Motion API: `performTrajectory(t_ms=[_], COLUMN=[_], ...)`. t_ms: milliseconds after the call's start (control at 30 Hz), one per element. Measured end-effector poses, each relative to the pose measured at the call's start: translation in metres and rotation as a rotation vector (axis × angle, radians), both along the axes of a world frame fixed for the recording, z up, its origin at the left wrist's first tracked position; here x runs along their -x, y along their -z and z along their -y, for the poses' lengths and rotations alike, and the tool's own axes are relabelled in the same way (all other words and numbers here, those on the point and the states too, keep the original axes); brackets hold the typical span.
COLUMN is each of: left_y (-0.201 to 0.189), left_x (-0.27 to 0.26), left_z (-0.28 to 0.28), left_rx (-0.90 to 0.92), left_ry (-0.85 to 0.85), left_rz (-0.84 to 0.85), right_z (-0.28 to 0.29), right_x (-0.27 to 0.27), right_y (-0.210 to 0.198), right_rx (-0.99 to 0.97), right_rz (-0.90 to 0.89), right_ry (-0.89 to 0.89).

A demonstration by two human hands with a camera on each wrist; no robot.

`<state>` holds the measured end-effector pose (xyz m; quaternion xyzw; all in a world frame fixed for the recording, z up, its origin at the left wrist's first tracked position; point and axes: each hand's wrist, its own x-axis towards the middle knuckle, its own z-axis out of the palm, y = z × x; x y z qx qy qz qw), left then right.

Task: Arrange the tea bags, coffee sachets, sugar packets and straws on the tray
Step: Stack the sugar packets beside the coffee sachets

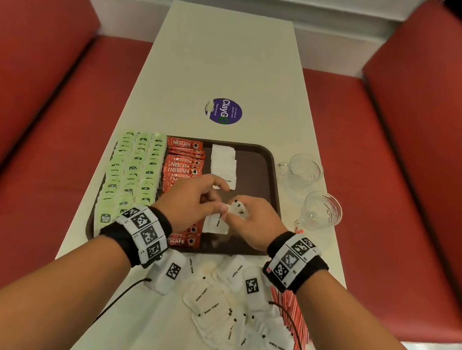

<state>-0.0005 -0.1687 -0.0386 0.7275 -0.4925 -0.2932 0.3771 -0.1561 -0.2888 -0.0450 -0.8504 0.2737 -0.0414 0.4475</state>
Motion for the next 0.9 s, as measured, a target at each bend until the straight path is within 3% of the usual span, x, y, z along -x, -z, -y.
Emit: performTrajectory(t_ms=[200, 467, 567, 700, 900], left_y=[0.015, 0.026, 0.034, 0.043, 0.048], left_x=[-0.010, -0.020, -0.033, -0.047, -0.055], left_z=[-0.002, 0.019, 0.039, 0.063, 0.087], left_rx=[-0.116, -0.113, -0.186, -0.309, -0.382], left_ry=[-0.004, -0.060, -0.109, -0.153, -0.199], left_rz=[0.017, 0.075, 0.171, 0.301, 0.339], right_z=[0.008, 0.020, 0.022, 0.024, 0.033], right_x=[-0.006, -0.004, -0.003, -0.003, -0.002], right_y=[0.010, 0.019, 0.018, 0.016, 0.010], right_rx=[-0.058, 0.024, 0.045, -0.078, -0.055], right_rz=[0.096, -0.041, -0.107, -0.117, -0.189], right_ry=[0.163, 0.133, 0.132, 0.159, 0.124])
